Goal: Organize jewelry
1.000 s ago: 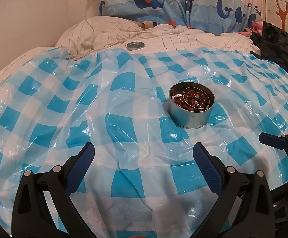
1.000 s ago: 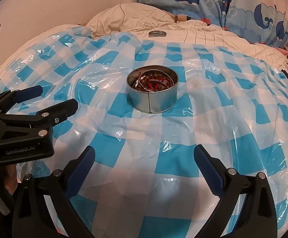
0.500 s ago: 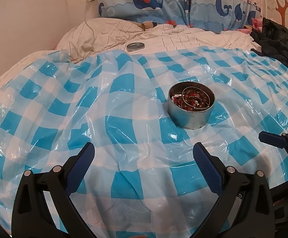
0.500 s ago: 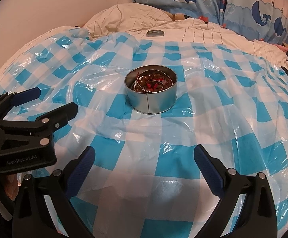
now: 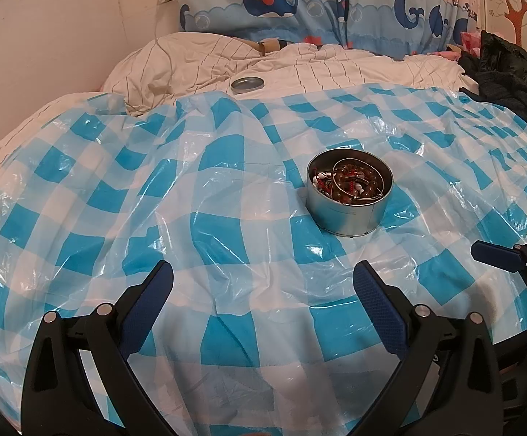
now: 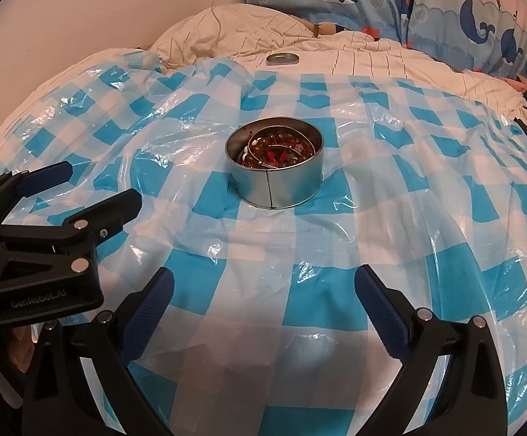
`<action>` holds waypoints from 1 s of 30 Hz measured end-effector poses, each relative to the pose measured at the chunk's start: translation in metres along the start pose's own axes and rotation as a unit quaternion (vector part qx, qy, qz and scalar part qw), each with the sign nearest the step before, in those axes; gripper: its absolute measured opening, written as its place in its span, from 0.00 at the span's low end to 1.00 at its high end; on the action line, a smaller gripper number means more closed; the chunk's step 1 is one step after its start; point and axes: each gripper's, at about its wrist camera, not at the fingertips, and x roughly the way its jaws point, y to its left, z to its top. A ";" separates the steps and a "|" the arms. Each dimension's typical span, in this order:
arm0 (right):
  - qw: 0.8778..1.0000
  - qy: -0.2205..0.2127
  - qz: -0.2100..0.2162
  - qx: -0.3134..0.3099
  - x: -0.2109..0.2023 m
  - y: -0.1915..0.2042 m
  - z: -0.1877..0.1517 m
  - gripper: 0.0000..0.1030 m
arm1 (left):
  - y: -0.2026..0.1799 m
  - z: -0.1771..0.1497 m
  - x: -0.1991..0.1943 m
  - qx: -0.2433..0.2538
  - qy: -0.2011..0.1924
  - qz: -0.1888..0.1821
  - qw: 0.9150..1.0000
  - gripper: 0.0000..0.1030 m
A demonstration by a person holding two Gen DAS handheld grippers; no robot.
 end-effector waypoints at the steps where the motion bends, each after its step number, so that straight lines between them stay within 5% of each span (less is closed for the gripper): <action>1: 1.000 0.000 0.000 0.001 0.001 0.000 -0.001 0.93 | 0.000 0.000 0.000 0.000 0.000 0.001 1.000 0.92; 30: 1.000 0.004 0.001 0.004 0.009 -0.003 0.000 0.93 | -0.003 0.002 0.004 0.003 0.001 0.003 1.000 0.92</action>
